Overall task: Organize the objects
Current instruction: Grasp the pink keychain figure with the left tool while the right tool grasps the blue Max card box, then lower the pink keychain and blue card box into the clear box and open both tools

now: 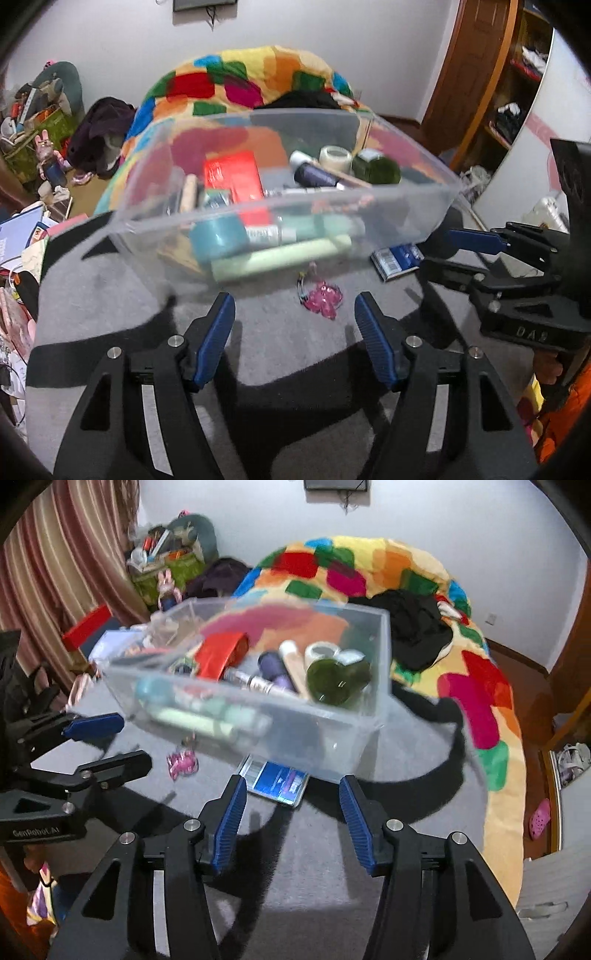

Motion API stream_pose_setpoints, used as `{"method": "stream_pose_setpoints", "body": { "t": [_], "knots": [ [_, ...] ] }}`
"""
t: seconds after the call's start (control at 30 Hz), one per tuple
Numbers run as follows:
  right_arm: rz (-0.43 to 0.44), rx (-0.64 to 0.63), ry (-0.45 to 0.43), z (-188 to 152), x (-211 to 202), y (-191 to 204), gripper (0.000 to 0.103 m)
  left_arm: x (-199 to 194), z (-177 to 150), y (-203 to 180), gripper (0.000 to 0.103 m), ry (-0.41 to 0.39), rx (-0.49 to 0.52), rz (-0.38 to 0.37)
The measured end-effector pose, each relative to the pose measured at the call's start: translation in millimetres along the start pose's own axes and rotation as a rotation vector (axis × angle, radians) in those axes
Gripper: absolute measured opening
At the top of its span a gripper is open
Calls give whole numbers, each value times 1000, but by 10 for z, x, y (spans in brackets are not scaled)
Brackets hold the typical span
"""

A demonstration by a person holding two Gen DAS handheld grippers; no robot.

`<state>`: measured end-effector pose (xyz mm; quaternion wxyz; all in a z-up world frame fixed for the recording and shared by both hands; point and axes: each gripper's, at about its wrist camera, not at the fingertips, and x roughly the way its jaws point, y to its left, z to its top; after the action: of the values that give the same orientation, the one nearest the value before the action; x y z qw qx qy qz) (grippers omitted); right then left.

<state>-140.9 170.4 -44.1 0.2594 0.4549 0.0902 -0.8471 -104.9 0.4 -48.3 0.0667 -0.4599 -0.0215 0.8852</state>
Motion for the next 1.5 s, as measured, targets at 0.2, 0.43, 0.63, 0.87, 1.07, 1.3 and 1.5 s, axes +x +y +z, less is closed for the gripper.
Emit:
{"method": "stream_pose_setpoints", "body": {
  "t": [0.2, 0.43, 0.63, 0.87, 1.07, 1.3, 1.5],
  "knots": [
    [-19, -25, 55, 23, 256, 153, 51, 40, -18, 1, 67, 20, 10, 0],
    [-16, 12, 29, 1, 256, 93, 48, 85, 12, -47, 67, 24, 50, -8],
    [22, 11, -1, -12, 126, 84, 29, 247, 54, -173, 67, 55, 92, -9],
    [31, 8, -38, -61, -42, 71, 15, 350, 68, -254, 38, 69, 119, -19],
    [42, 40, -71, -68, -199, 4, 9, 257, 18, -245, 22, 43, 110, -17],
    [89, 61, -118, -6, -416, -57, 6, -25, -42, -190, 22, -18, 74, -30],
    [136, 68, -156, 41, -582, -42, 6, -347, 7, -142, 22, -96, 58, -31]
  ]
}}
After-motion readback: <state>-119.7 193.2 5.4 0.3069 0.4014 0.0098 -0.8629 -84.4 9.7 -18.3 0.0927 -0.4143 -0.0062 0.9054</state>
